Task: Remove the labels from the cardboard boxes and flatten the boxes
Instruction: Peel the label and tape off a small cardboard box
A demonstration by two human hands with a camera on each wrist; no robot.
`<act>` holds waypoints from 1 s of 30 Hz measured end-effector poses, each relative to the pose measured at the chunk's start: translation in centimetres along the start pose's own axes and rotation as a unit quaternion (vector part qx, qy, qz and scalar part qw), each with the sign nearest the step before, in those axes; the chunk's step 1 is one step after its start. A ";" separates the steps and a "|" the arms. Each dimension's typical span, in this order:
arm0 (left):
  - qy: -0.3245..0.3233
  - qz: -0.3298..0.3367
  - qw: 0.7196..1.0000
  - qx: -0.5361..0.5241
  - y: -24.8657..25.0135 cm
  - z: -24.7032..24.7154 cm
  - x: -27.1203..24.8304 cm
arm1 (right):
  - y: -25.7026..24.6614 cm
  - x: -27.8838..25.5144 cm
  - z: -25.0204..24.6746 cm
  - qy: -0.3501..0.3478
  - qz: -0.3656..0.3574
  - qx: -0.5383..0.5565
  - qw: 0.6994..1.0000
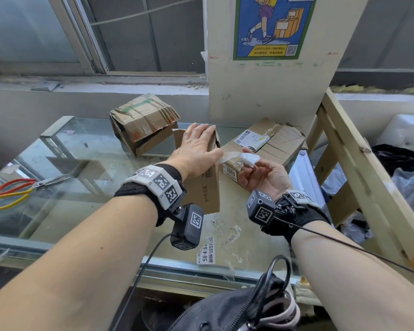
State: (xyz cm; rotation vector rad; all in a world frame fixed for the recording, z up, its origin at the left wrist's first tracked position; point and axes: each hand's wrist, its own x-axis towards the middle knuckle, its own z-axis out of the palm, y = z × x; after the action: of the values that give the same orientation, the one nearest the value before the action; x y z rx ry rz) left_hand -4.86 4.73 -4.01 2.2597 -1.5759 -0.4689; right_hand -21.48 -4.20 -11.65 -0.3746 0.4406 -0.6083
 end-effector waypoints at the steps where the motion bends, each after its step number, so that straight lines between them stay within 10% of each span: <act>1: 0.002 0.001 1.000 0.001 0.0 0.0 0.0 | -0.1 -0.1 0.2 0.006 0.007 -0.017 1.000; 22: -0.033 0.087 0.992 0.083 -0.9 -2.0 0.7 | -2.0 0.5 4.0 -0.070 0.032 -0.309 0.948; 30: 0.065 0.153 0.971 0.170 -2.2 -3.5 0.7 | -1.0 0.7 4.6 -0.040 0.014 -0.362 0.931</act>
State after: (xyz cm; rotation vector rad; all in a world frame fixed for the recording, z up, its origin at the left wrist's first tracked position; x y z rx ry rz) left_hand -1.18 5.13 -1.97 2.1627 -2.0119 0.0351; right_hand -19.12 -4.43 -7.58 -1.0913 0.5838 -0.3804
